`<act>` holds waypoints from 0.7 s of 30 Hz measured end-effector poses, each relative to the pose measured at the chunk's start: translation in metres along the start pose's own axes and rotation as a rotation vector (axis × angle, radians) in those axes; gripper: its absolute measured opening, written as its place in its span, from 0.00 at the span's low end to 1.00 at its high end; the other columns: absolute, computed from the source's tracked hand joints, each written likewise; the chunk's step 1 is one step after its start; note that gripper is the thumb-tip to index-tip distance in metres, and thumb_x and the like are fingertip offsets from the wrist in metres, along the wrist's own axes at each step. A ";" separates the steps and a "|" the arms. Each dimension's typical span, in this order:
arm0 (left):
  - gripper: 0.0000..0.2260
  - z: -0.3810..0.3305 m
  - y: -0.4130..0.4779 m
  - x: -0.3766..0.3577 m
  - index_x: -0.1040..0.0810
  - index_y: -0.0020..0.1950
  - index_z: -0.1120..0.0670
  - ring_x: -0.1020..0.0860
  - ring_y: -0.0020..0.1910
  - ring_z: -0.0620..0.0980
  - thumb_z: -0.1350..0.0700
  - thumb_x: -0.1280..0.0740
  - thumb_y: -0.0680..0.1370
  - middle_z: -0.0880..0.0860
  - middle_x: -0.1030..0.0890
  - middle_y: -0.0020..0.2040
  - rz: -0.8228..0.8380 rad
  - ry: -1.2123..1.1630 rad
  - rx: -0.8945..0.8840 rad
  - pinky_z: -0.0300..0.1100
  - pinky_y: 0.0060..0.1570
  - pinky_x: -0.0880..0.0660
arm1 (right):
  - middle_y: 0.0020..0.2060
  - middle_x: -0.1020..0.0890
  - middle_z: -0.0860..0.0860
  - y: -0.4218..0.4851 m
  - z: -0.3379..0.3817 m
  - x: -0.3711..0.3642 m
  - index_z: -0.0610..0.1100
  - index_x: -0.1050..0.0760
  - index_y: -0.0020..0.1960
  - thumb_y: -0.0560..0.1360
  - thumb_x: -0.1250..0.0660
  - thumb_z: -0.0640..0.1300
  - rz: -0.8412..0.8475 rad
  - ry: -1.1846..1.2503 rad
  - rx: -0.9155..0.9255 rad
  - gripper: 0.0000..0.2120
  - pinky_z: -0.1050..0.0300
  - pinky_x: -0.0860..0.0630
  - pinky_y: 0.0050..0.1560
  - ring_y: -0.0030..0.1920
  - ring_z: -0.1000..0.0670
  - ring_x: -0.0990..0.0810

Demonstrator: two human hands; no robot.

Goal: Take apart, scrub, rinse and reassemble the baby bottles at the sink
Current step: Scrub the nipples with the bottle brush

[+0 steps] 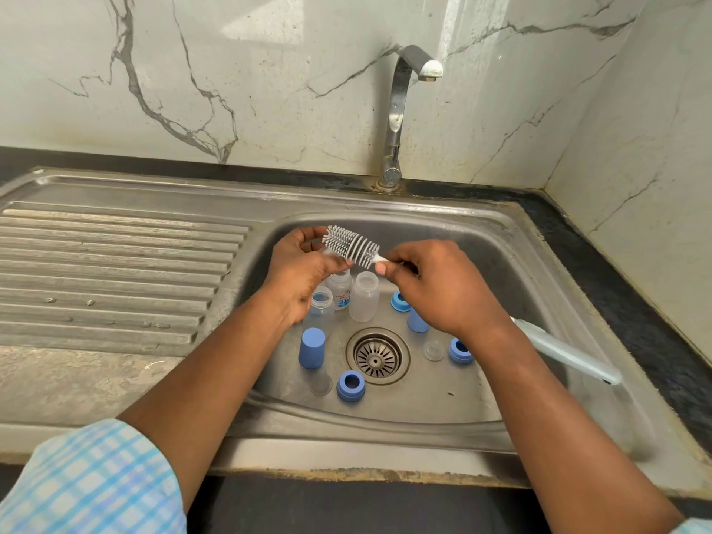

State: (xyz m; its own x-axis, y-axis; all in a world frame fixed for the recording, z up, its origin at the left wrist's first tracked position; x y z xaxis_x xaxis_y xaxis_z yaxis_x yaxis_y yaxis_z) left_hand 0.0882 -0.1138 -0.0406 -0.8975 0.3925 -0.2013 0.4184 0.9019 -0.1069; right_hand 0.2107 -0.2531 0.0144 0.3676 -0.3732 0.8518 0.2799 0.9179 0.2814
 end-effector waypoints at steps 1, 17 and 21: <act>0.23 -0.001 -0.001 -0.002 0.23 0.55 0.56 0.18 0.55 0.57 0.76 0.27 0.66 0.57 0.17 0.51 0.022 -0.016 -0.005 0.55 0.58 0.21 | 0.28 0.25 0.54 0.000 -0.001 -0.001 0.49 0.23 0.41 0.80 0.35 0.53 0.010 -0.006 -0.008 0.12 0.55 0.31 0.32 0.30 0.53 0.27; 0.21 -0.005 -0.003 -0.009 0.27 0.60 0.56 0.15 0.50 0.56 0.76 0.34 0.72 0.61 0.16 0.50 0.136 -0.497 0.165 0.44 0.52 0.19 | 0.27 0.24 0.52 0.002 -0.018 0.012 0.46 0.18 0.47 0.80 0.36 0.54 -0.214 -0.017 -0.129 0.14 0.56 0.36 0.29 0.28 0.51 0.28; 0.21 -0.005 -0.006 -0.010 0.26 0.62 0.55 0.15 0.46 0.50 0.73 0.33 0.73 0.56 0.14 0.46 0.171 -0.442 0.177 0.43 0.50 0.19 | 0.26 0.26 0.52 0.002 -0.016 0.008 0.46 0.19 0.44 0.80 0.36 0.54 -0.184 0.009 -0.118 0.14 0.57 0.37 0.28 0.26 0.52 0.31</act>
State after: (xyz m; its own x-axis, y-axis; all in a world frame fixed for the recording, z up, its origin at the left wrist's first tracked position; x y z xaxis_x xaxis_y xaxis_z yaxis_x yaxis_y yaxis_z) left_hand 0.0938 -0.1223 -0.0330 -0.6851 0.3841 -0.6190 0.6063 0.7716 -0.1923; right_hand 0.2280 -0.2562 0.0147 0.3084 -0.5348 0.7866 0.4446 0.8121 0.3778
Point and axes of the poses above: each hand's wrist, its own y-axis towards the middle knuckle, its own x-axis out of the back of the hand, z = x × y, the point moved 3 cm from there along y, towards the middle knuckle
